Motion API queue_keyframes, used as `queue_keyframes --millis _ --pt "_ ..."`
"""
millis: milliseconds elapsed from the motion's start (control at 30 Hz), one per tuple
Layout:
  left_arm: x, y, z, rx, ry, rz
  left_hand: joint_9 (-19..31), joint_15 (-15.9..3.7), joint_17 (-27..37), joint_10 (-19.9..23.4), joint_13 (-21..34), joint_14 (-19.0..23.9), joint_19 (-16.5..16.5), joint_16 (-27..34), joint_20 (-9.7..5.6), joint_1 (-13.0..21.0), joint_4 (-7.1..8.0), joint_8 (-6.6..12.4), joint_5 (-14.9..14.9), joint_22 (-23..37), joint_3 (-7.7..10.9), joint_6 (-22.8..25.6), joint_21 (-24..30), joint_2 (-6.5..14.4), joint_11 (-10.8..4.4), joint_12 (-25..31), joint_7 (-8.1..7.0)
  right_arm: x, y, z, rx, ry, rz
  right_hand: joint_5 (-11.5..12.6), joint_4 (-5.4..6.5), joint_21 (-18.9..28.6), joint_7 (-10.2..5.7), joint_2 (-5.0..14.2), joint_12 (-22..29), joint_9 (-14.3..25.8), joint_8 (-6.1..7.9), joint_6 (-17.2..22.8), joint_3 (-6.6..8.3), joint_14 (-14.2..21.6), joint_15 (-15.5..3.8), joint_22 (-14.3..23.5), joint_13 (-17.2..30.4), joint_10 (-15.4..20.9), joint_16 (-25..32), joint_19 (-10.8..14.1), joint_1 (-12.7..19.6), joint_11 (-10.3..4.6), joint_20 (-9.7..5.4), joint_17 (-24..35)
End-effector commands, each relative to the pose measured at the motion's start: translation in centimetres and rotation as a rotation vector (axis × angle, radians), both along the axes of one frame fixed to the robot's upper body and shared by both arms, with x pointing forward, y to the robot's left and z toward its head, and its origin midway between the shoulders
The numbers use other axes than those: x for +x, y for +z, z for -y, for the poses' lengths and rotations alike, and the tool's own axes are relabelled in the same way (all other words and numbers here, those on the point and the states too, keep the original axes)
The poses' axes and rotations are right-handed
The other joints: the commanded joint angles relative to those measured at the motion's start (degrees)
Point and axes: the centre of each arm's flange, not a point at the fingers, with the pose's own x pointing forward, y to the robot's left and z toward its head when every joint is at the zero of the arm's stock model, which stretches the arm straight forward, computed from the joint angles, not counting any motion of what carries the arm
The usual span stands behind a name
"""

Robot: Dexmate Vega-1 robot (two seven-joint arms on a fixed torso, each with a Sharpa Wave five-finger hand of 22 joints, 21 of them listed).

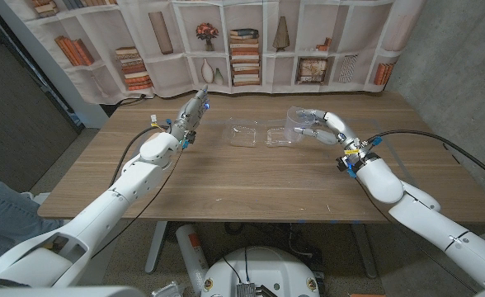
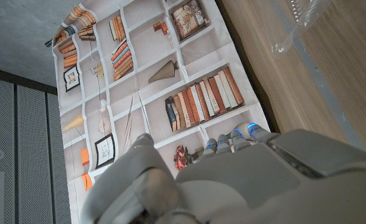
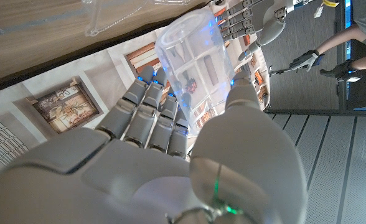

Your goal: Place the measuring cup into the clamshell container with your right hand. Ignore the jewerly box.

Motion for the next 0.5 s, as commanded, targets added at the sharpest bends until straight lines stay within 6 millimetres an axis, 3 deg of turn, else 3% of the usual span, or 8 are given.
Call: queue_keyframes --millis 33,500 --pt "-0.11 0.04 -0.14 0.004 0.003 0.001 0.29 0.10 0.13 -2.81 0.28 -8.35 -13.43 -0.04 -0.53 0.28 0.03 0.12 -0.19 0.17 -0.15 -1.05 0.05 0.48 0.55 0.02 -0.32 0.85 0.98 -0.75 -0.005 0.020 0.006 -0.27 1.16 -0.19 -2.32 5.66 -0.29 0.22 0.19 2.97 1.87 0.40 -7.29 0.29 0.17 0.52 -0.23 0.59 5.19 0.00 -4.53 0.21" --pt "-0.33 0.26 -0.61 0.002 0.006 0.011 0.29 0.29 0.11 -2.32 0.27 -8.33 -13.45 -0.03 -0.74 0.36 -0.01 0.19 -0.21 0.17 -0.23 -0.81 0.07 0.56 0.88 0.19 -0.13 1.68 1.80 -1.47 -0.008 0.025 0.009 -0.85 1.14 -0.17 -2.27 5.66 -0.40 0.28 0.24 3.52 2.00 0.98 -7.40 0.29 0.17 0.93 -0.18 1.07 5.38 -0.11 -4.68 0.15"
